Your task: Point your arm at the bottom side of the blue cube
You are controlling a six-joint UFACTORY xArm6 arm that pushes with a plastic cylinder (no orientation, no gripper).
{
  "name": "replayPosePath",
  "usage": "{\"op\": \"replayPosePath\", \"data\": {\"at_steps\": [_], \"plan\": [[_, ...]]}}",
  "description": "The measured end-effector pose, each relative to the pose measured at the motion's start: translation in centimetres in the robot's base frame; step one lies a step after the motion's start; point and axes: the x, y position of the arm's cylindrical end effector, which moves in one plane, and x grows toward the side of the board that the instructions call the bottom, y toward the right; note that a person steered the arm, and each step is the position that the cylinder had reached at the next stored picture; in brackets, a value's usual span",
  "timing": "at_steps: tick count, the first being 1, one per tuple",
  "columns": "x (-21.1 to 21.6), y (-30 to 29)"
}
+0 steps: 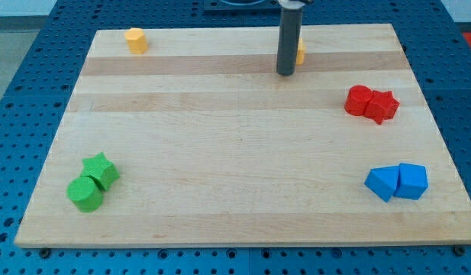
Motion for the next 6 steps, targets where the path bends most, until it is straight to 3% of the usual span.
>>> {"op": "replayPosePath", "data": {"at_steps": [5, 6], "plan": [[25.7, -0.5], [27.6, 4.1]]}}
